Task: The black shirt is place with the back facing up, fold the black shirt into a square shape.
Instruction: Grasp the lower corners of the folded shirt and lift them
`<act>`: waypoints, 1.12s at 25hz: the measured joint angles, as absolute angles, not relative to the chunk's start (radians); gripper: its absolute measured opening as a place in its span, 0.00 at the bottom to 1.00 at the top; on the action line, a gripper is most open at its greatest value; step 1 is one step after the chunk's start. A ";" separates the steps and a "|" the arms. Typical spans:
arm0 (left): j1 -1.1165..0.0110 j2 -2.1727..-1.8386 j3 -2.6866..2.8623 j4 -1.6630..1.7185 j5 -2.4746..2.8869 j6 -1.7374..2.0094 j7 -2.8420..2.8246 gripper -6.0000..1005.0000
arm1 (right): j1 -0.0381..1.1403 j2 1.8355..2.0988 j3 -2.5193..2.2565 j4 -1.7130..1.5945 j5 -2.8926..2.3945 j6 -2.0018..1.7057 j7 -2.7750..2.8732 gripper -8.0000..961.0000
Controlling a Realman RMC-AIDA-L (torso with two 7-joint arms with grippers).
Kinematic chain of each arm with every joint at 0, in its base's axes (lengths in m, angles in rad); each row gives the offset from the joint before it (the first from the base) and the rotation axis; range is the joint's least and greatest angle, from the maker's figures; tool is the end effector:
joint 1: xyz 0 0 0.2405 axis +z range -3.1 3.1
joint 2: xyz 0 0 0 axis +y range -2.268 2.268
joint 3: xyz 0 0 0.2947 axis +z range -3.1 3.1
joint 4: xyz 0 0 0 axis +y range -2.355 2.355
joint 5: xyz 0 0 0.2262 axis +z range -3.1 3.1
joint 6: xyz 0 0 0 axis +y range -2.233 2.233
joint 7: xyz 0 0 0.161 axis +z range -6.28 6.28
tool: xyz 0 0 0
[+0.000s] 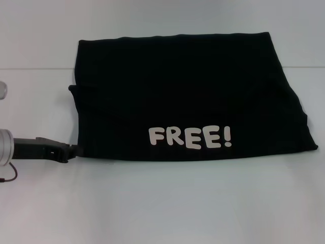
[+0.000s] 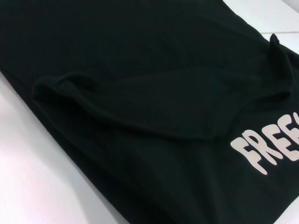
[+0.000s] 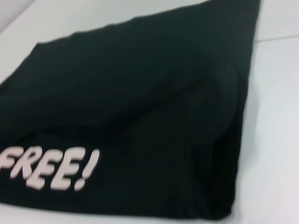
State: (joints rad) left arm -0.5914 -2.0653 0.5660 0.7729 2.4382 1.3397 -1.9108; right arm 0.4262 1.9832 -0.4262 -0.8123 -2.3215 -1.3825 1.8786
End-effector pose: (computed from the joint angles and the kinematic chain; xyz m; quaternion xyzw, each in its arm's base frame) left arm -0.3481 0.4002 -0.0033 -0.8696 -0.4386 -0.0753 0.2140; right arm 0.4153 0.3550 0.0698 -0.8071 0.4934 0.1306 0.2967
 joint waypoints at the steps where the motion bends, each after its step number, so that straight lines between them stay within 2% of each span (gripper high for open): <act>1: -0.591 -2.065 0.565 0.773 2.438 1.340 -1.909 0.01 | 0.426 1.983 -0.426 -0.812 -2.321 -1.383 1.879 0.01; 11: -0.602 -2.064 0.580 0.752 2.438 1.335 -1.895 0.01 | 0.535 1.982 -0.449 -0.716 -2.351 -1.268 1.890 0.02; 17: -0.609 -2.063 0.580 0.749 2.438 1.334 -1.895 0.01 | 0.601 1.994 -0.466 -0.664 -2.452 -1.193 1.896 0.26; 22: -0.609 -2.063 0.580 0.749 2.438 1.334 -1.898 0.01 | 0.607 1.998 -0.467 -0.661 -2.465 -1.166 1.897 0.44; 28: -0.610 -2.064 0.580 0.748 2.438 1.328 -1.898 0.01 | 0.608 1.998 -0.471 -0.656 -2.467 -1.162 1.898 0.48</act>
